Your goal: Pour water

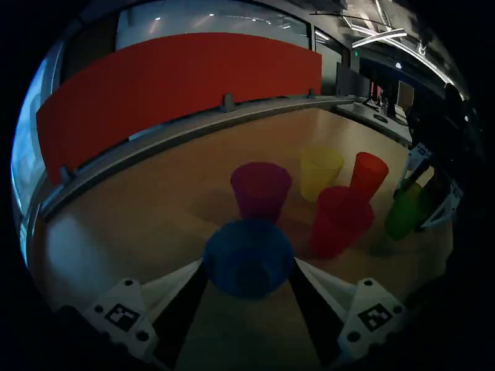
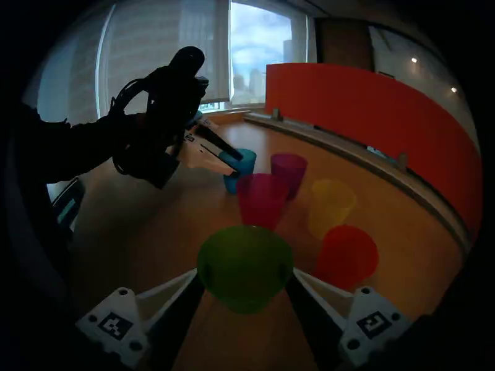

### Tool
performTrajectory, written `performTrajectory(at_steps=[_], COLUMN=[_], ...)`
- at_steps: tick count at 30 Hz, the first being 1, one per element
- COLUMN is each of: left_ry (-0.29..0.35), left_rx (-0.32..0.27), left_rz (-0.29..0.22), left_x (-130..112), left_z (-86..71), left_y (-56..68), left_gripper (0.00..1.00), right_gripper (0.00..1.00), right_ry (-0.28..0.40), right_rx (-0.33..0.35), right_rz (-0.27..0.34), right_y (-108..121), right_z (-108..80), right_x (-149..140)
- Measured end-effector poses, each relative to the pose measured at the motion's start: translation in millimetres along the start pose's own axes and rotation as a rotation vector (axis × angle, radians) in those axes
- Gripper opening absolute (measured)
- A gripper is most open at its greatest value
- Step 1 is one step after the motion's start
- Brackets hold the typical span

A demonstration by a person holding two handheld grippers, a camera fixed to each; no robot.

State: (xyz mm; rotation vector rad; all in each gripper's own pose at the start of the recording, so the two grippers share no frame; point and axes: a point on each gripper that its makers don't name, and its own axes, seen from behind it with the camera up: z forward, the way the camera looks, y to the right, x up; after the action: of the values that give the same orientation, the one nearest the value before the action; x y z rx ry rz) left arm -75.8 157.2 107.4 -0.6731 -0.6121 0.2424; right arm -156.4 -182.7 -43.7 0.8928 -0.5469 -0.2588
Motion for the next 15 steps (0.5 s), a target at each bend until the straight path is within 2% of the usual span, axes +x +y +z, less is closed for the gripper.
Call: performTrajectory(at_steps=[7,15], left_ry=[0.023,0.097], left_rx=[-0.006,0.002], left_rz=[-0.005,-0.016], left_x=[8.2,29.9], left_z=[-9.0,-32.9], left_y=[3.1,7.5], left_gripper=[0.86,0.86], right_gripper=[0.89,0.89], right_ry=[0.009,0.029], right_rx=[-0.003,-0.015], right_rz=[-0.006,-0.017], right_y=[-2.3,-7.9], right_z=[-3.5,-9.6], right_x=[7.3,16.5])
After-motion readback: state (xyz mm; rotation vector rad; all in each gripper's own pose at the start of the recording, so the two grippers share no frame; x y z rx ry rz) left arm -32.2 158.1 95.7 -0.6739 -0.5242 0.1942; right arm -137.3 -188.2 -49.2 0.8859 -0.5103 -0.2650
